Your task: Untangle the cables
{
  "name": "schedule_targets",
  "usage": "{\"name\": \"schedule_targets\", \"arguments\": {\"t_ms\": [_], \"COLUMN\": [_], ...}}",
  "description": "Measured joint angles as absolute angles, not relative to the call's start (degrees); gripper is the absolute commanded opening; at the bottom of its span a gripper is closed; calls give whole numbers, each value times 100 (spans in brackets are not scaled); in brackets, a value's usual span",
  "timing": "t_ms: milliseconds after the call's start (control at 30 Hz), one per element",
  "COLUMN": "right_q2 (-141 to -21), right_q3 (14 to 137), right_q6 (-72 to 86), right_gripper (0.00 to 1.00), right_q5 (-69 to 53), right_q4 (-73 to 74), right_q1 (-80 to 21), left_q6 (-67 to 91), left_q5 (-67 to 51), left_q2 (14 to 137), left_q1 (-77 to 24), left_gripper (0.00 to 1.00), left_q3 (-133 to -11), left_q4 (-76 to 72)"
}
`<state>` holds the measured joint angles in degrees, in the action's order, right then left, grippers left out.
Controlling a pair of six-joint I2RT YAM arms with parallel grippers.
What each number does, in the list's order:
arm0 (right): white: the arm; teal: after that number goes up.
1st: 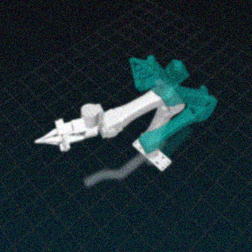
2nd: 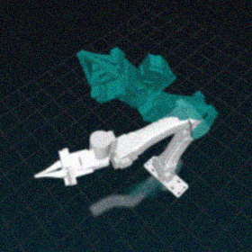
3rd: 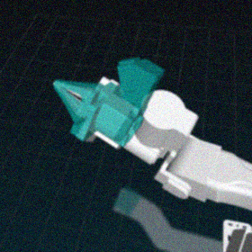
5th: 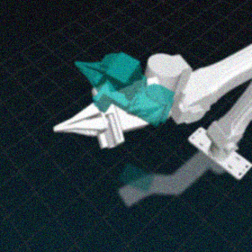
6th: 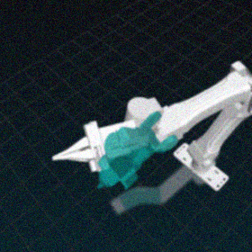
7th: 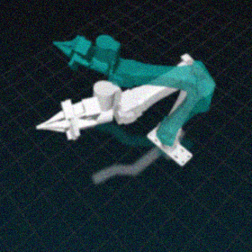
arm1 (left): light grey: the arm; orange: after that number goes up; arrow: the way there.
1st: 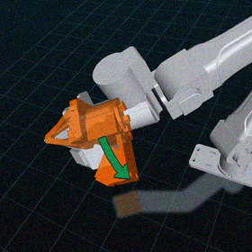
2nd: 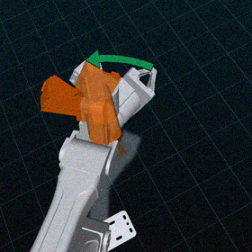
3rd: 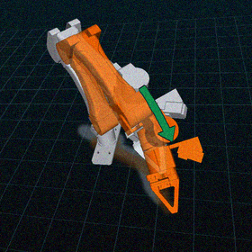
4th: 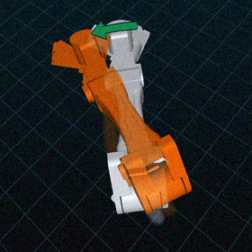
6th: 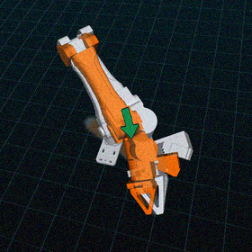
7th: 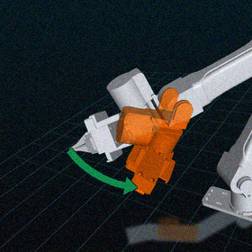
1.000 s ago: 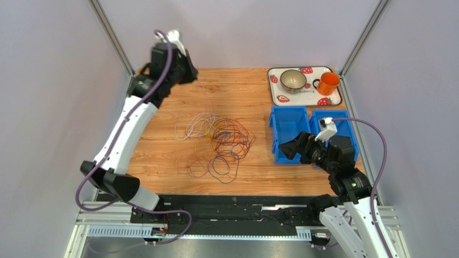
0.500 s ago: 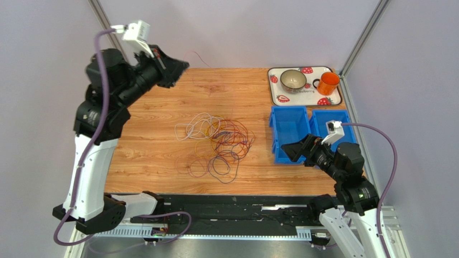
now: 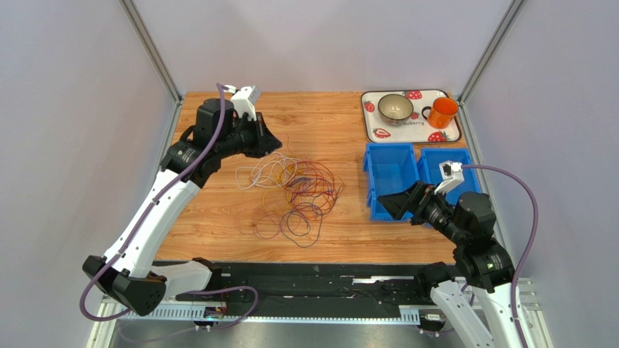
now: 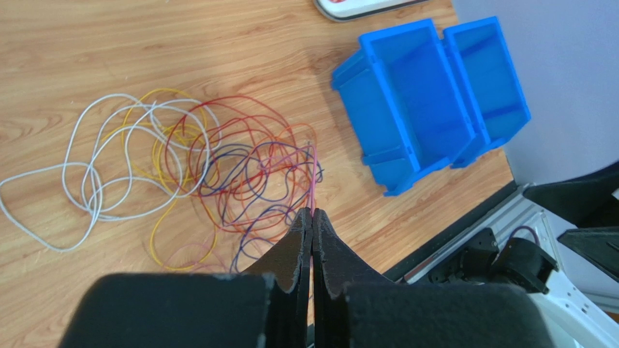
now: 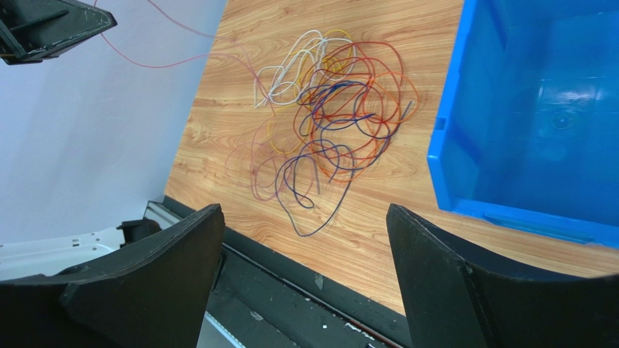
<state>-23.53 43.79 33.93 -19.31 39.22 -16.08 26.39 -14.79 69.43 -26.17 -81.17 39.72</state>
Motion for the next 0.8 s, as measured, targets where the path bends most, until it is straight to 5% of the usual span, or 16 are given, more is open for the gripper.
{"name": "schedule_targets", "arguments": {"t_ms": [400, 800], "right_q2": [-3717, -5752], "right_q3": [4324, 4849], "right_q6": [3083, 2091], "right_gripper": [86, 88], "right_q5": [-2729, -2292], "right_q4": [2569, 1621], "right_q1": [-1756, -3306], "left_q6": [2443, 2211], "left_q5": [-2681, -3293], "left_q2": [7223, 7358], "left_q1": [-2803, -2919], "left_gripper": [0, 0], "left_q3": [-7666, -7669], "left_q4": [3183, 2987]}}
